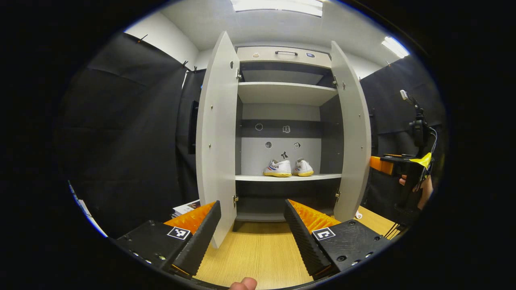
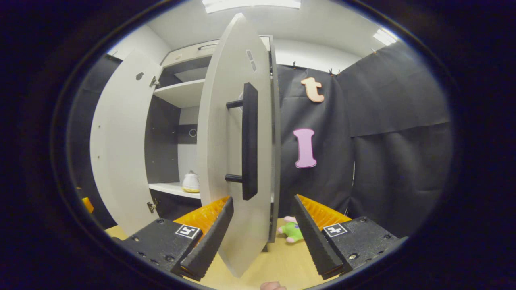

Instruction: Grab one shoe with the right hand and put it into the shoe cabinet, grab the other shoe with the left hand and put it into the shoe cabinet; then close the right door with the right hand and the left door with the left hand.

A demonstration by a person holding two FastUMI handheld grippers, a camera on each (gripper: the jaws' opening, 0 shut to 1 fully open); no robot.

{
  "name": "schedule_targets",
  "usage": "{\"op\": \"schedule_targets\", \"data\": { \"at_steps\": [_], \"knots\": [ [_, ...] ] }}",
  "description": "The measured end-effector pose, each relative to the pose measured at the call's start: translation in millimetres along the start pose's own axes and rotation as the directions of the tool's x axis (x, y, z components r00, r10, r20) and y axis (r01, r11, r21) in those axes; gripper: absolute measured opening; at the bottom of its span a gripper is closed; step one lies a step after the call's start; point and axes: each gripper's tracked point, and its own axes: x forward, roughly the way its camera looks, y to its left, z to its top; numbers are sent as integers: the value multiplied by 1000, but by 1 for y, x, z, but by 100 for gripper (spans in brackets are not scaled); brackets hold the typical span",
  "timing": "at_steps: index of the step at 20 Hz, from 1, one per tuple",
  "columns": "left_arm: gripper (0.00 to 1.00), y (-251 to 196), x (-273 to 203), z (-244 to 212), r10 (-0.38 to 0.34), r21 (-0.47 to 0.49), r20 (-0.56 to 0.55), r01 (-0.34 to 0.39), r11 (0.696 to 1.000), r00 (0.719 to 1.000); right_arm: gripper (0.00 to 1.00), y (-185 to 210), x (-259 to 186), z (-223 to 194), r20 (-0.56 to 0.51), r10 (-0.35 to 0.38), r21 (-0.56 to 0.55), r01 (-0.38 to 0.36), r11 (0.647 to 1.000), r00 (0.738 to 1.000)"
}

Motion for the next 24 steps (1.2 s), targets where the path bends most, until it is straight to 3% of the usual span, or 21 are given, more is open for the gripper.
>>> {"op": "schedule_targets", "data": {
  "at_steps": [2, 3, 5, 6, 8, 18, 24],
  "knots": [
    [94, 4, 0, -1, 8, -3, -2, -8, 1000, 1000, 91, 20, 11, 0, -5, 29, -4, -29, 1000, 1000],
    [94, 7, -1, -1, 15, -2, -1, -15, 1000, 1000, 96, 30, 15, 0, -5, 51, -7, -51, 999, 999],
    [94, 13, -2, -2, 26, 1, -1, -26, 1000, 1000, 93, 46, 20, -2, -14, 74, -21, -74, 997, 997],
    [94, 16, -2, -2, 31, 2, 0, -31, 1000, 1000, 99, 52, 17, 2, -3, 77, -29, -77, 997, 997],
    [94, 22, -1, -3, 40, 3, -1, -40, 999, 999, 100, 58, 5, 12, 32, 74, -44, -72, 996, 997],
    [94, 15, 5, -4, -1, 6, 1, 1, 1000, 1000, 99, 42, -103, 10, 8, 46, 12, -46, 999, 999],
    [94, 6, 11, -2, -34, 19, -3, 34, 999, 999, 100, 18, -129, -6, -6, -17, 13, 17, 1000, 1000]
  ]
}}
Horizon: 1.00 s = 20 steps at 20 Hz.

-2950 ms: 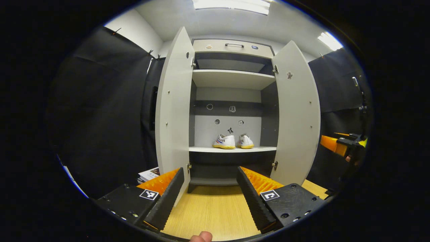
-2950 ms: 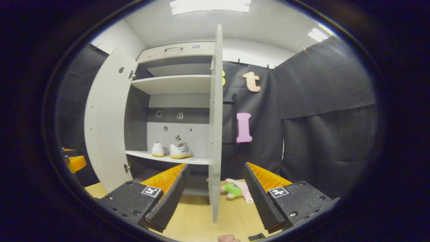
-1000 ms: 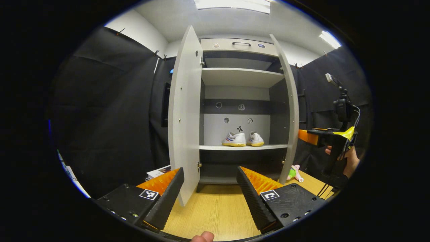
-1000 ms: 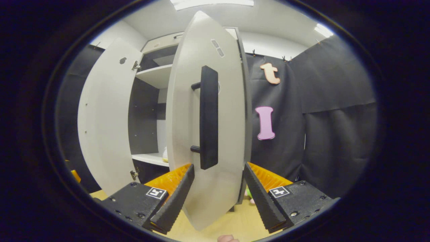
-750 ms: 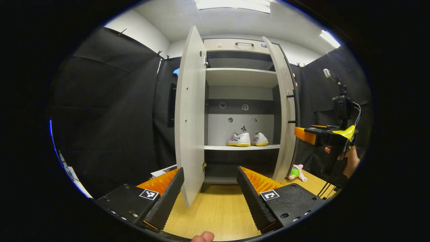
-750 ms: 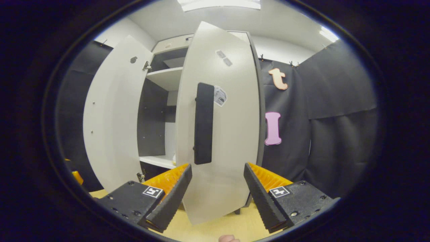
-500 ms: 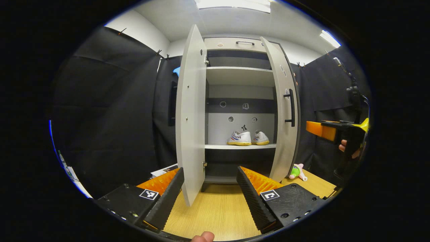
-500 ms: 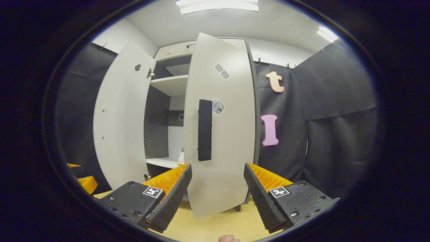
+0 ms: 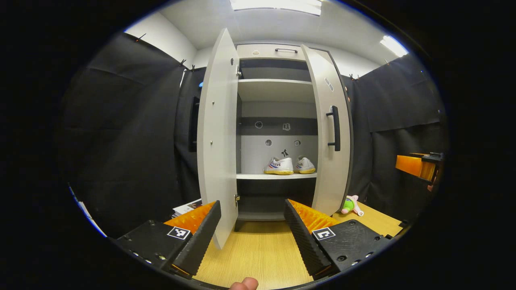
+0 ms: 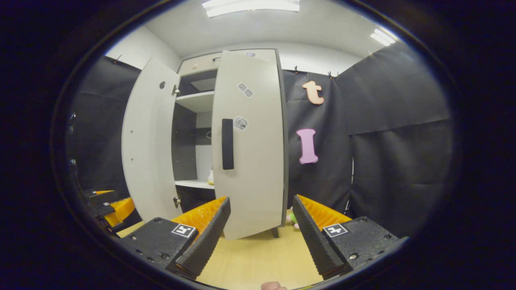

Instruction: Grab one shoe with the right hand and put it into the shoe cabinet, grab the other shoe with the left hand and put it into the shoe cabinet; then close the right door with the right hand and the left door with the left hand.

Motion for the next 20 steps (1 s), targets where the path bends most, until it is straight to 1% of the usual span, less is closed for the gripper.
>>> {"op": "schedule_targets", "data": {
  "at_steps": [3, 5, 7, 8, 10, 13, 14, 16, 18, 20],
  "knots": [
    [94, 12, -1, 14, 6, -5, 24, -6, 1000, 1000, 100, 2, -5, -1, 2, 10, 18, -11, 1000, 1000],
    [95, 44, -1, 33, 65, 11, 61, -66, 998, 996, 100, 2, -7, -2, 6, 17, 22, -18, 1000, 1000],
    [95, 88, 3, 53, 141, 49, 106, -147, 988, 984, 100, 7, -8, -1, 13, 33, 24, -33, 999, 999],
    [95, 109, 7, 58, 171, 54, 108, -177, 983, 979, 100, 10, -9, 0, 18, 40, 24, -40, 999, 999],
    [95, 144, 26, 60, 212, 33, 90, -216, 976, 973, 100, 15, -11, 3, 28, 56, 25, -57, 998, 998],
    [95, 190, 61, 47, 293, 13, 29, -293, 956, 956, 100, 23, -12, 4, 37, 79, 29, -80, 996, 996],
    [95, 198, 72, 40, 304, 5, 2, -304, 953, 953, 100, 23, -14, 3, 36, 81, 28, -82, 996, 996],
    [94, 200, 95, 25, 267, -40, -51, -269, 962, 962, 100, 23, -15, 1, 31, 80, 27, -81, 996, 996],
    [94, 192, 105, 22, 229, -76, -59, -233, 969, 972, 100, 19, -15, -1, 26, 68, 25, -69, 997, 997],
    [94, 191, 108, 22, 224, -65, -51, -227, 972, 973, 100, 16, -13, -2, 21, 56, 24, -57, 998, 998]
  ]
}}
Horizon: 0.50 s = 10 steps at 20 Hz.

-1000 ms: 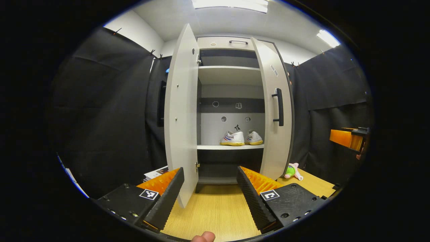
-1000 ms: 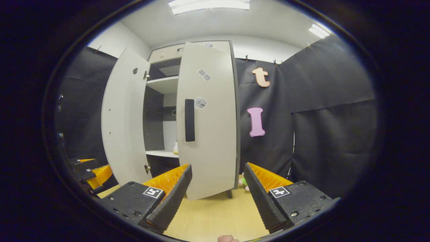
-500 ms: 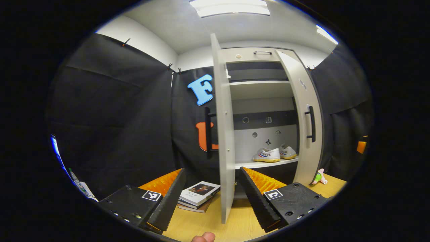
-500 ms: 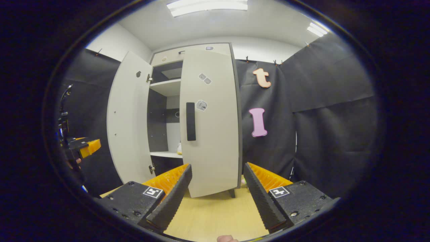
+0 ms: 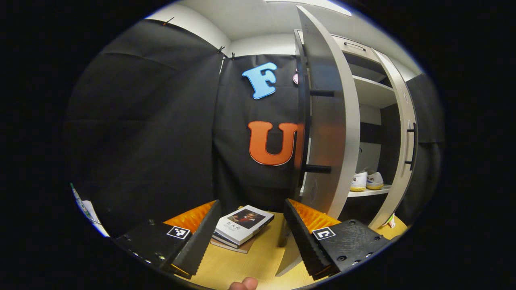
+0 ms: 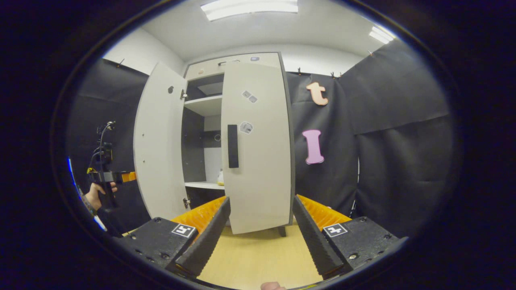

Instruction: Grab one shoe with the right hand and put it into the shoe cabinet, grab the other shoe with the left hand and put it into the shoe cabinet; then close the right door with the right hand and the left door with the left hand.

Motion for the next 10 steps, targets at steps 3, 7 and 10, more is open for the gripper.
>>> {"op": "schedule_targets", "data": {
  "at_steps": [3, 7, 10],
  "knots": [
    [93, -4, 1, 5, 8, 59, 30, -10, 998, 1000, 100, -2, 2, 0, -3, -6, 4, 6, 1000, 1000],
    [93, -9, 0, 2, -10, 39, 27, 9, 999, 1000, 98, 3, 8, 1, -1, 4, 1, -4, 1000, 1000],
    [93, -11, -3, 1, -13, 19, 21, 13, 1000, 1000, 100, 8, 12, -1, -2, 15, -3, -15, 1000, 1000]
  ]
}}
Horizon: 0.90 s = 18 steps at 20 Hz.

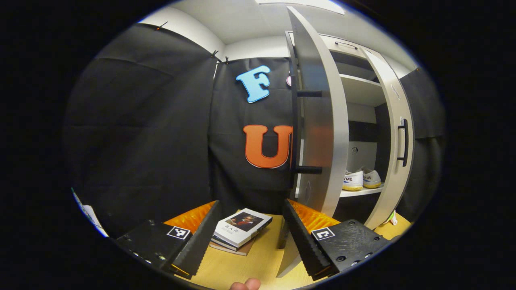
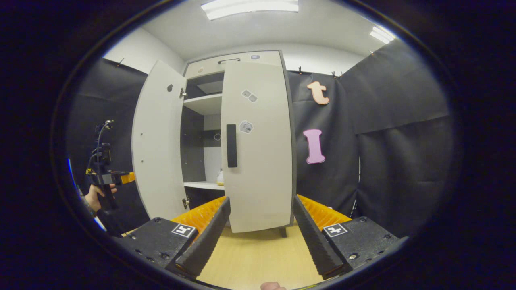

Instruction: Grab one shoe with the right hand and put it into the shoe cabinet, grab the other shoe with the left hand and put it into the shoe cabinet; then close the right door with the right hand and the left door with the left hand.

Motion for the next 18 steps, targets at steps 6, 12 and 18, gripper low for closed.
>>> {"op": "schedule_targets", "data": {
  "at_steps": [6, 12, 18],
  "knots": [
    [93, -32, -11, -2, -53, -4, 2, 53, 999, 999, 100, 4, 2, -2, -2, 3, 5, -3, 1000, 1000],
    [93, -106, -7, -4, -185, 8, 5, 185, 983, 983, 100, -6, -6, 2, 13, -25, -4, 25, 1000, 1000],
    [93, -150, 1, 0, -253, -58, 12, 253, 966, 968, 98, -34, -22, 1, 13, -92, 11, 92, 996, 996]
  ]
}}
